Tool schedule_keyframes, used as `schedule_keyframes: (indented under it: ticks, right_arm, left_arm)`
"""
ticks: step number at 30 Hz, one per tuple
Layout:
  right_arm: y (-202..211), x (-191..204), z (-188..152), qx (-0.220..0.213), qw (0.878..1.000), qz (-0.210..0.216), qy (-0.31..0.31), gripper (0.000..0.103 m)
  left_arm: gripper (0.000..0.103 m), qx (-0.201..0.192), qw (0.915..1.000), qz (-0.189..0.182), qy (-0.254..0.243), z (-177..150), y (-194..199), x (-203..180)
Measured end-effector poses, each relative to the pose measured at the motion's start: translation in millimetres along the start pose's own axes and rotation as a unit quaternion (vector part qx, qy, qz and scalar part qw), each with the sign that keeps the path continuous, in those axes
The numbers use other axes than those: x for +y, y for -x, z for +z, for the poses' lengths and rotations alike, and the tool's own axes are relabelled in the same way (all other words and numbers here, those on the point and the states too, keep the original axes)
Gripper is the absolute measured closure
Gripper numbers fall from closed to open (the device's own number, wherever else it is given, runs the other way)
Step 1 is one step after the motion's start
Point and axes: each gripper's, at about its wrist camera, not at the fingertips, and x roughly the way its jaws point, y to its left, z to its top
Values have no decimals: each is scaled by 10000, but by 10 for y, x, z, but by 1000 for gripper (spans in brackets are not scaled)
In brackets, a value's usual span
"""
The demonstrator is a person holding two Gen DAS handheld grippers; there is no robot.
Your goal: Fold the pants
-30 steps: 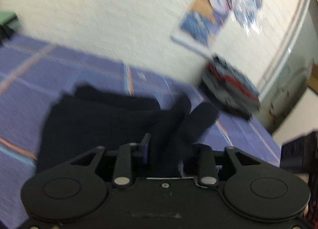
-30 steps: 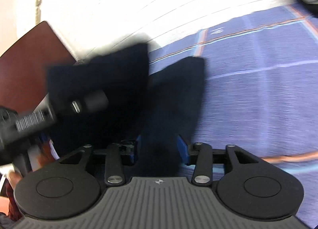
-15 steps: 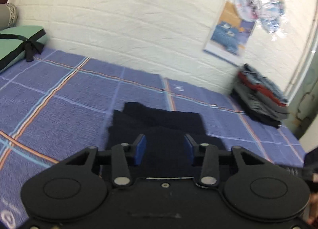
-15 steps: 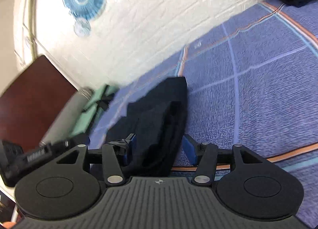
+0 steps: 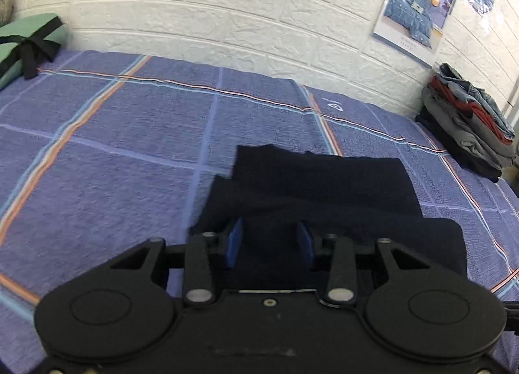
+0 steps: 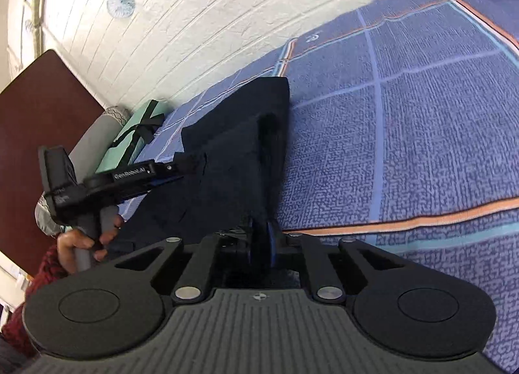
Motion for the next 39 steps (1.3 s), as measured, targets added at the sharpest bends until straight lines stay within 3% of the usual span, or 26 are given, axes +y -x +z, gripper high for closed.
schedule_keyframes:
  ticks: [2,4,8,11,12,15,20,24,28,30,33,39]
  right_arm:
    - [62,-37,13,-87,9998,62,-146,56]
    - [127,-65,26,-147,9995,117,-237,53]
    - [154,7,47,-230,9997,101,-81,46]
    - [49,53,-17,-22,9999,105,48,37]
    - [4,54,-51,52,9999,89,69,37]
    - [24,1,-77,-1,9998,158,-111,38]
    - [81,27,20,-91,9998,155,-41,23]
    - [-40,-5,74,-40,9997,171,-182,23]
    - [-164,-38,92,10,9991,280,-328,23]
    - [-212,-75,115,21,9979,435,-489,23]
    - [-334,-128,161,54,9951,631,-761,29]
    - [-550,-90,251,75,9943,704,-791,46]
  left_arm:
    - [56,-74,9998,-127,128,-10,209,28]
    - [50,-178,9998,-77,34,-100,443,6]
    - [50,-178,9991,35,-371,-415,831,-118]
    - [48,164,9922,635,-1064,-730,806,-226]
    - [47,169,9914,716,-1087,-809,792,-211]
    - [48,79,9953,604,-755,-799,918,-129]
    - [47,-110,9997,23,216,-490,1015,195]
    - [49,34,9984,-242,505,-291,764,348]
    - [51,476,9939,-711,699,-243,412,436]
    - [51,486,9933,-872,581,-208,313,400]
    - [49,471,9940,-925,348,-185,181,320]
    - [48,458,9934,-992,352,-67,-105,233]
